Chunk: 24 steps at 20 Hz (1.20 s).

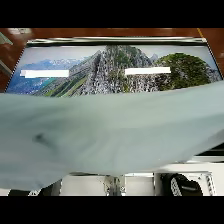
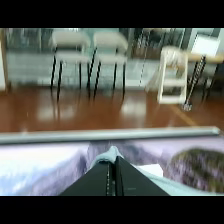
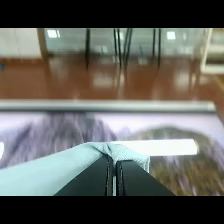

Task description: Fold the shirts.

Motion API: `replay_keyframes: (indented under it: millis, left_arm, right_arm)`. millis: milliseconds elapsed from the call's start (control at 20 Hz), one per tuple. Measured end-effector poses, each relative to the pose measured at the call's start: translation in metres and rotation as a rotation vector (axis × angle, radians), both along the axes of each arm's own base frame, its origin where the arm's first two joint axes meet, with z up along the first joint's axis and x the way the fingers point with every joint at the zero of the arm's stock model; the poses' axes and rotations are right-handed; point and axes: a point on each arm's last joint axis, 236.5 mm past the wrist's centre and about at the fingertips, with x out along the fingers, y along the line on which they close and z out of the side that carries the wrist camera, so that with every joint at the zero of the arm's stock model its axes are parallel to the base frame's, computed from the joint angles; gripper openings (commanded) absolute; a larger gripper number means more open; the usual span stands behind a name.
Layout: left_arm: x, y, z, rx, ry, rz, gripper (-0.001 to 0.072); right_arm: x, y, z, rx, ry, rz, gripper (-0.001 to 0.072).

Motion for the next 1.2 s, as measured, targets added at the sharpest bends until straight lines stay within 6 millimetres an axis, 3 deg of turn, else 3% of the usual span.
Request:
replay_keyframes:
  millis: [200, 400, 600, 750, 900, 1000, 1200]
  left_arm:
    - [0.04, 0.012, -0.064, 0.005, 0.241, 0.034, 0.0038]
    - [0.11, 0.023, -0.15, -0.005, 0.54, 0.041, 0.0038]
    - [0.201, 0.032, -0.253, 0.004, 0.814, 0.021, 0.0039]
    - [0.274, 0.028, -0.317, -0.013, 0.883, -0.037, 0.0038]
    - [0.341, 0.017, -0.369, -0.074, 0.853, -0.093, 0.0039]
    - [0.375, 0.017, -0.396, -0.122, 0.823, -0.086, 0.0038]
    - [0.414, 0.025, -0.442, -0.178, 0.805, -0.038, 0.0039]
  right_arm:
    - [0.033, -0.008, -0.082, 0.05, 0.387, -0.001, 0.0072]
    - [0.085, -0.009, -0.177, 0.138, 0.773, 0.037, 0.0072]
    - [0.165, -0.015, -0.286, 0.206, 1.018, 0.046, 0.0072]
    - [0.243, -0.003, -0.355, 0.208, 1.011, 0.085, 0.0072]
    - [0.321, 0.014, -0.393, 0.207, 0.853, 0.099, 0.0072]
    - [0.361, 0.024, -0.403, 0.225, 0.736, 0.095, 0.0072]
    - [0.405, 0.036, -0.429, 0.259, 0.62, 0.078, 0.0072]
